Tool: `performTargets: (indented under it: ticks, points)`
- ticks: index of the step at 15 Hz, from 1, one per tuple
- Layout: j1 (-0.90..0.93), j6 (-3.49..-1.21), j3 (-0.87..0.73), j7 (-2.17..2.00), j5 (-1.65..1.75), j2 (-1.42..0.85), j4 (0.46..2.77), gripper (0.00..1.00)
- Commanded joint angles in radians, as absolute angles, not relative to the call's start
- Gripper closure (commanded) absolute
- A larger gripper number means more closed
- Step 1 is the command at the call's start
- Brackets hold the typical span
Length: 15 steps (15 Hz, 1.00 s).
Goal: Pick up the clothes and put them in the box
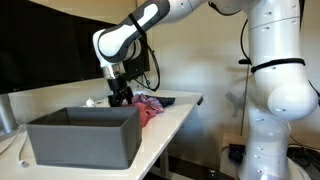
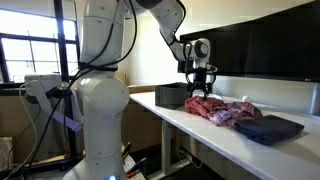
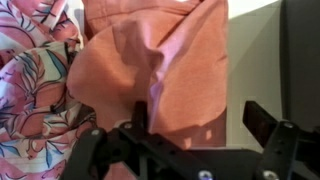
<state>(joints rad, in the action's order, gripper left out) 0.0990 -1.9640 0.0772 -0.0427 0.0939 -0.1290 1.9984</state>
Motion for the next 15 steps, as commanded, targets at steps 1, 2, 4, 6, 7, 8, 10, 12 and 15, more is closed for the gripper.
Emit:
performTargets:
  ticks: [1, 2, 4, 6, 7, 8, 10, 12, 15]
  points:
    - [0.104, -1.992, 0.077, -0.091, 0.123, -0.125, 2.007, 0.0]
    - [0.105, -1.99, 0.077, -0.101, 0.128, -0.125, 2.007, 0.0]
    - [0.106, -1.982, 0.076, -0.124, 0.136, -0.124, 2.006, 0.0]
    - [0.107, -1.974, 0.076, -0.148, 0.144, -0.124, 2.004, 0.0]
    - [0.108, -1.973, 0.076, -0.158, 0.145, -0.124, 2.004, 0.0]
    - [0.107, -1.985, 0.077, -0.16, 0.133, -0.124, 2.007, 0.0]
    - [0.102, -1.971, 0.077, -0.129, 0.118, -0.129, 1.997, 0.0]
    - [0.102, -1.971, 0.077, -0.133, 0.118, -0.129, 1.997, 0.0]
    - [0.103, -1.971, 0.077, -0.136, 0.118, -0.129, 1.997, 0.0]
